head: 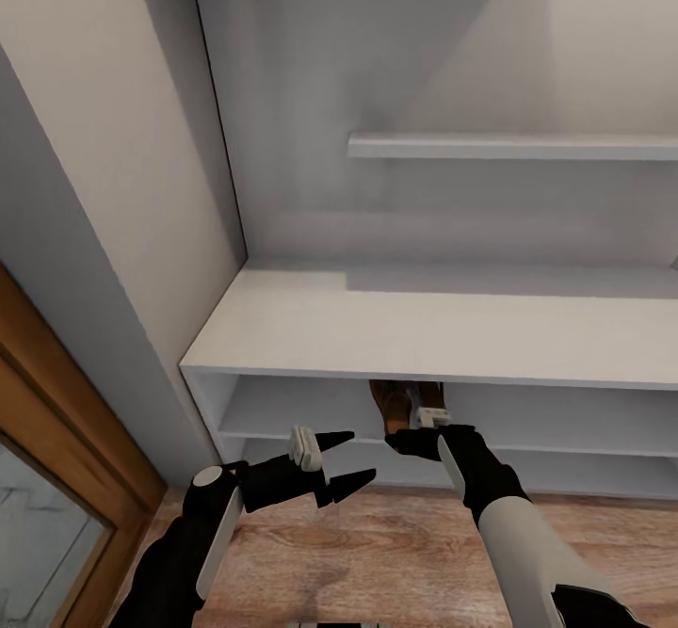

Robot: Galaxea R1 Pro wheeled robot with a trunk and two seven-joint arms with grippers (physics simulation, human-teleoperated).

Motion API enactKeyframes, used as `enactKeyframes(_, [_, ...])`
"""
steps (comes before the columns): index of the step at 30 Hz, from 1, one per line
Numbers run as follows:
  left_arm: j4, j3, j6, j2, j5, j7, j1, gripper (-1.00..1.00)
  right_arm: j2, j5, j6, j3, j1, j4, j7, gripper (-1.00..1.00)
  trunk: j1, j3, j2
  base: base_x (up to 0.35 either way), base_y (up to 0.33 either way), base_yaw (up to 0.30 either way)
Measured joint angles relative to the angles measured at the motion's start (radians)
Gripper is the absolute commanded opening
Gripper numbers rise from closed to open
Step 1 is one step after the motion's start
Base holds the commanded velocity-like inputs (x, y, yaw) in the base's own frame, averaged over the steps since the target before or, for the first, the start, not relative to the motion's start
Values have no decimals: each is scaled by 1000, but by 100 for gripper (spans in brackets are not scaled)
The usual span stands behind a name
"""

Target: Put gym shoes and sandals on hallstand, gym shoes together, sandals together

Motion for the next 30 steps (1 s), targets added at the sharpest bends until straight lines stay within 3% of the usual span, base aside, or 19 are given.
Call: enactKeyframes(30, [0,0,0,0,0,0,0,100,0,-1,0,0,0,0,0,-100,0,0,0,96,0,0])
